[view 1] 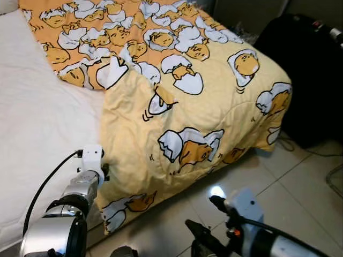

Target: Clean up the room

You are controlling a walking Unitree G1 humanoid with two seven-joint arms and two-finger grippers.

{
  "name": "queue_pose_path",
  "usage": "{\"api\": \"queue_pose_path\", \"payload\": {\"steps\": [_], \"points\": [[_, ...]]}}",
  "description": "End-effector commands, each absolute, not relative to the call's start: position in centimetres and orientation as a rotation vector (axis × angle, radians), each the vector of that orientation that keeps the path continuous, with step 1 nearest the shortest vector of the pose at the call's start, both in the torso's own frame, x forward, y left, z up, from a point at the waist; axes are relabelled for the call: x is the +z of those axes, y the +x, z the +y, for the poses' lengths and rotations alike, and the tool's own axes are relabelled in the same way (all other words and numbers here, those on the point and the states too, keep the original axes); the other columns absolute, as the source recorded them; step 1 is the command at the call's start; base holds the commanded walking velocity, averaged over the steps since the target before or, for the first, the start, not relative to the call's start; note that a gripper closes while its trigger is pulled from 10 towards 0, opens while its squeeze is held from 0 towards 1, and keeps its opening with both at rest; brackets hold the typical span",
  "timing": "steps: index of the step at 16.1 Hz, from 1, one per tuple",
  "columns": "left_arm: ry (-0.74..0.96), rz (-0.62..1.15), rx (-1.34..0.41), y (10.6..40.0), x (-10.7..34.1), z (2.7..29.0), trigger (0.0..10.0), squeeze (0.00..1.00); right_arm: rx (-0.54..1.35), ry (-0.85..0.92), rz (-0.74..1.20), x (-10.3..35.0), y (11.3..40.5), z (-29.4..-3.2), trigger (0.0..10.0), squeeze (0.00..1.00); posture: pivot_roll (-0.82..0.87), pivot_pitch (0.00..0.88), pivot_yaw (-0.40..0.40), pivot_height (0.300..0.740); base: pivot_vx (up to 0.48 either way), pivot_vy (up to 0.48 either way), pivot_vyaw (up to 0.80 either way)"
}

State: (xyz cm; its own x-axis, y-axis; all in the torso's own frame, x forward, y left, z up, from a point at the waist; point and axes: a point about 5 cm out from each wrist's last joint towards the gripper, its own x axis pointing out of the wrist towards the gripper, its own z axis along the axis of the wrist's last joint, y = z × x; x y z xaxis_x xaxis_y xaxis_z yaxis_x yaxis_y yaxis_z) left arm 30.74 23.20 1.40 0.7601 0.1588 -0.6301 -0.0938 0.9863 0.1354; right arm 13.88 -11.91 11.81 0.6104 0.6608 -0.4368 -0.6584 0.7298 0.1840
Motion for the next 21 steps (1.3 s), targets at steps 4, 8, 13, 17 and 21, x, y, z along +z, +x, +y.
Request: {"api": "queue_pose_path", "payload": {"steps": [4,8,13,17,21], "points": [[0.069,0.699,0.045,31.1,1.3,21.6,0.0,0.0,0.718,-0.002,0.487,11.7,14.0,-11.7,10.0,0.0,-0.26,0.188,0.041,0.74,0.0,0.0,0.0],[0.069,0.688,0.017,31.3,1.5,21.5,0.0,0.0,0.683,0.01,0.446,11.8,16.2,-11.2,10.0,0.0,-0.27,0.196,0.068,0.74,0.0,0.0,0.0],[0.055,0.684,0.02,31.2,1.4,21.6,0.0,0.0,0.694,-0.009,0.385,12.5,19.2,-10.3,10.0,0.0,-0.25,0.17,0.044,0.74,0.0,0.0,0.0],[0.039,0.668,0.057,31.4,1.5,21.1,0.0,0.0,0.716,-0.02,0.408,11.7,19.0,-11.7,10.0,0.0,-0.22,0.136,0.028,0.74,0.0,0.0,0.0],[0.023,0.636,0.091,31.6,2.0,21.7,0.0,0.0,0.701,-0.004,0.395,11.0,18.9,-12.5,10.0,0.0,-0.14,0.089,0.034,0.74,0.0,0.0,0.0]]}}
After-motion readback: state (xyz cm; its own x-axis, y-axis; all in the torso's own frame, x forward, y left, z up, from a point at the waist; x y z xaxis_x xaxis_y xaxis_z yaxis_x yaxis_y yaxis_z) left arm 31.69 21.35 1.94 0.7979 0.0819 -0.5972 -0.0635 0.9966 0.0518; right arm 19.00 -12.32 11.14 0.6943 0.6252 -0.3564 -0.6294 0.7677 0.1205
